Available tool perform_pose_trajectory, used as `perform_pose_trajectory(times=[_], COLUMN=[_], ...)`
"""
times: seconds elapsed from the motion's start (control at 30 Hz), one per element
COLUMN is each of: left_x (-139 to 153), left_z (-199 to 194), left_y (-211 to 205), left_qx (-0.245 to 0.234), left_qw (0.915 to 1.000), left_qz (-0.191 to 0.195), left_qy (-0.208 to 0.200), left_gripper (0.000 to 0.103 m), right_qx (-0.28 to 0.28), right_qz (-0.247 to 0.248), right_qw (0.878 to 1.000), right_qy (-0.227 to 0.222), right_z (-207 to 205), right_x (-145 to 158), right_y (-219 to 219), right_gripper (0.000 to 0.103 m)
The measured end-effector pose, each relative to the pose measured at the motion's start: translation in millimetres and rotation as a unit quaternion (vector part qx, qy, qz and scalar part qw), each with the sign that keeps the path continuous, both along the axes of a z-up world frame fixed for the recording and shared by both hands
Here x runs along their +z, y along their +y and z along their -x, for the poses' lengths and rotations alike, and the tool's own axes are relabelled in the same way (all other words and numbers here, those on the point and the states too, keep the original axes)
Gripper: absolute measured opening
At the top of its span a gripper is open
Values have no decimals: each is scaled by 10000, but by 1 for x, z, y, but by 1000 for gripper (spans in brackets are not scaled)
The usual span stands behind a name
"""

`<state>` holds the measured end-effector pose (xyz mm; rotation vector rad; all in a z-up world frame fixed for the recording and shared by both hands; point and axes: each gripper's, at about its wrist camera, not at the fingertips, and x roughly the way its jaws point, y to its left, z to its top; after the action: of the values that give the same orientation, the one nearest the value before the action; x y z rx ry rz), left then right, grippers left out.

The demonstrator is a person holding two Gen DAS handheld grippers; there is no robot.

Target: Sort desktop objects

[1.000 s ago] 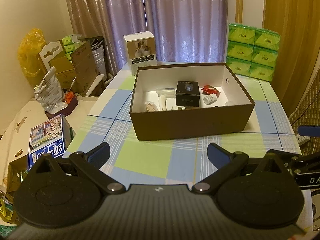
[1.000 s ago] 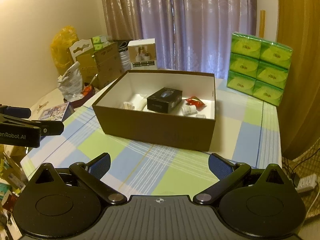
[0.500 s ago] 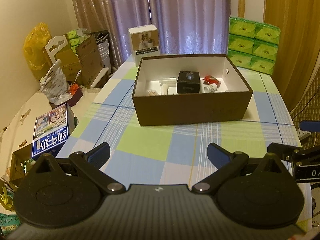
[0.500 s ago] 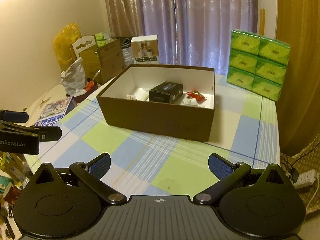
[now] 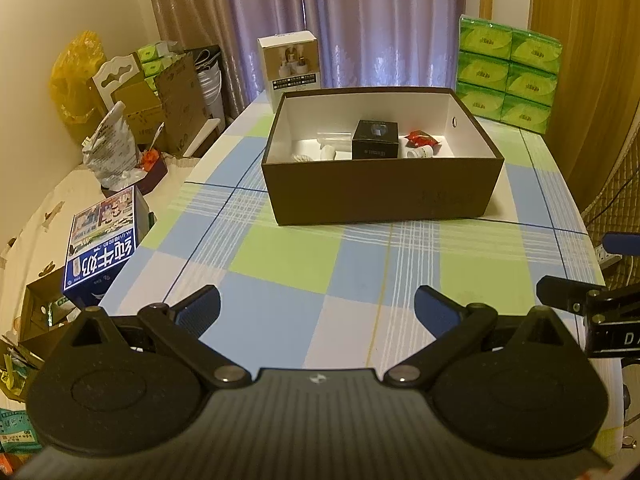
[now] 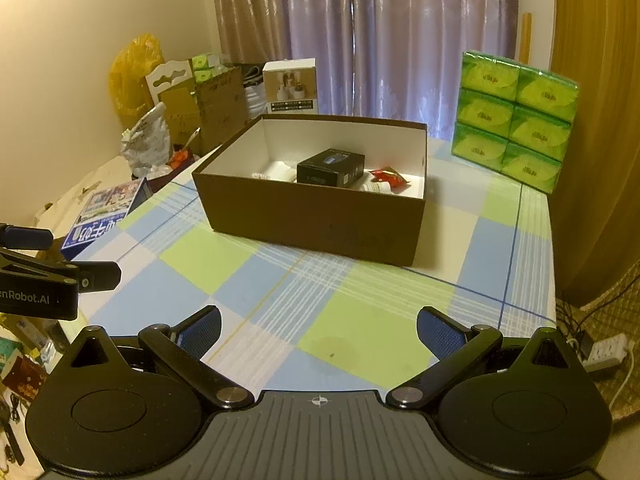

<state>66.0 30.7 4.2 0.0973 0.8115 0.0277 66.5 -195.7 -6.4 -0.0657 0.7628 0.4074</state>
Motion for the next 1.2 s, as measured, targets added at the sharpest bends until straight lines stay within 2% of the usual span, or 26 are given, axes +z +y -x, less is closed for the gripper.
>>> perform_pose_trajectory(times=[0.63, 1.2], left_x=[-13, -18], left_z=[11, 2], left_y=[-11, -9], left_qx=[109, 140], left_qw=[9998, 9996], left_qz=[16, 23], left_qy=[188, 232], left_gripper=[102, 102], right_qx=[103, 131], right_qz=[25, -8], right_qw=[9998, 9997], right_qy=[171, 202], right_z=[7, -5], right_x=[-11, -14], right_y=[-10, -6], right_gripper=[101, 101])
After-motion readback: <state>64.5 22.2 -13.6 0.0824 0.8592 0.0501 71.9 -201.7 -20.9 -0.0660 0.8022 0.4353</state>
